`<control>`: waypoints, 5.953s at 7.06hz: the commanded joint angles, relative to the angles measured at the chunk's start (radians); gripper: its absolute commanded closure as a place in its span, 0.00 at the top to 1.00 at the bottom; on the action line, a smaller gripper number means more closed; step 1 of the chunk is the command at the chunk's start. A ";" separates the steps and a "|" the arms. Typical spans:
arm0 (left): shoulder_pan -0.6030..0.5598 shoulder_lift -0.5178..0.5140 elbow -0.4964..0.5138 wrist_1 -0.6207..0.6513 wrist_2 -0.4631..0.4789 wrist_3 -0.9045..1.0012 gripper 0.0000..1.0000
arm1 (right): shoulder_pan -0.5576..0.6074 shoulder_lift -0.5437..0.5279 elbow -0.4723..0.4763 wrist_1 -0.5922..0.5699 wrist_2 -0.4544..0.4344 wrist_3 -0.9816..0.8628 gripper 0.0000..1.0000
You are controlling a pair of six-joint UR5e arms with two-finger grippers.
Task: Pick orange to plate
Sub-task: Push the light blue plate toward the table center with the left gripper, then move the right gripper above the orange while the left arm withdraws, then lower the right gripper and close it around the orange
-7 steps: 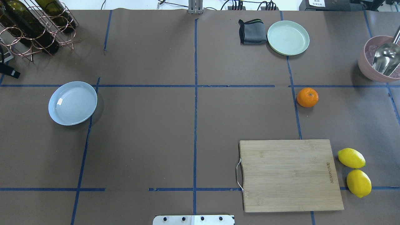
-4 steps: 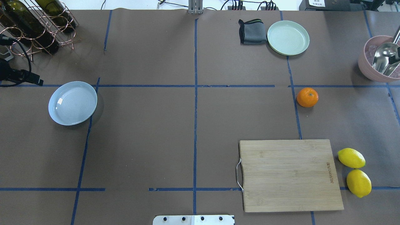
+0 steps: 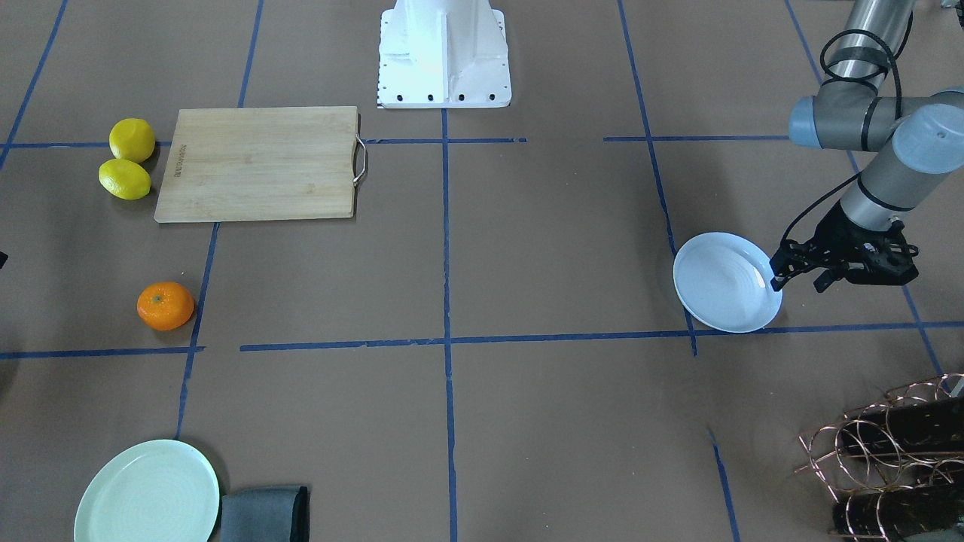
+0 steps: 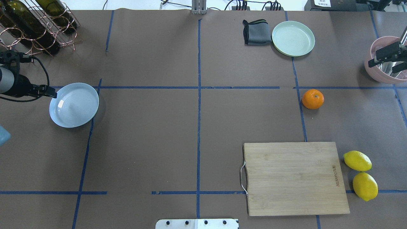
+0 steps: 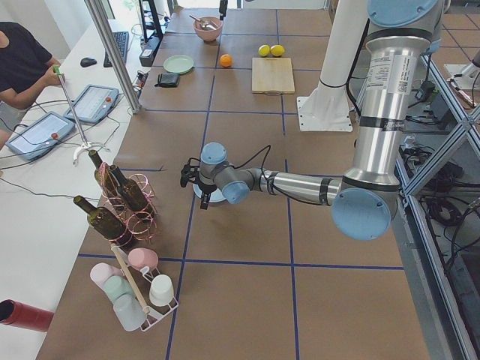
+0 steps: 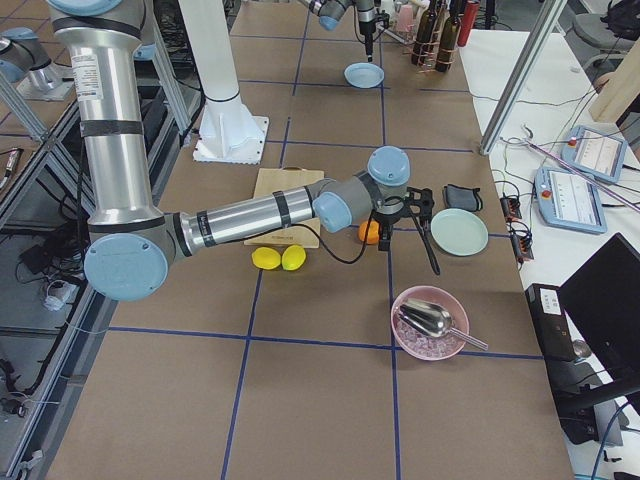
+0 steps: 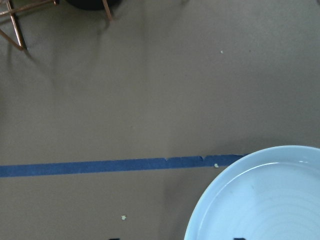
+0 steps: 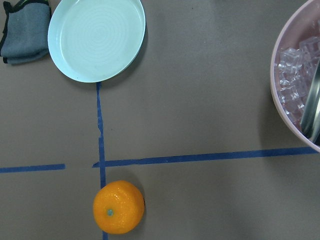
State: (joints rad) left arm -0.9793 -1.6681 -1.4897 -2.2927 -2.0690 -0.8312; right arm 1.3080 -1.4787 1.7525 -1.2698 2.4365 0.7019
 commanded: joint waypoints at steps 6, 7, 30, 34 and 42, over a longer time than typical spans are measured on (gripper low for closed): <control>0.047 -0.001 0.034 -0.033 0.004 -0.005 0.49 | -0.003 0.005 0.005 0.001 -0.001 0.005 1.00; 0.047 0.001 0.034 -0.033 0.004 -0.005 0.39 | -0.004 0.005 0.009 0.001 -0.001 0.005 1.00; 0.404 -0.543 0.023 0.211 0.187 -0.768 0.43 | -0.185 0.133 -0.028 0.001 -0.161 0.180 1.00; 0.234 -0.498 -0.076 0.223 0.042 -0.607 1.00 | -0.295 0.132 -0.045 0.001 -0.269 0.179 1.00; 0.125 -0.406 -0.195 0.274 0.026 -0.427 1.00 | -0.420 0.175 -0.160 0.003 -0.361 0.165 1.00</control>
State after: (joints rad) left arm -0.8538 -2.0752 -1.6838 -2.0188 -2.0432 -1.2580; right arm 0.8906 -1.3120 1.6060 -1.2674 2.0823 0.8679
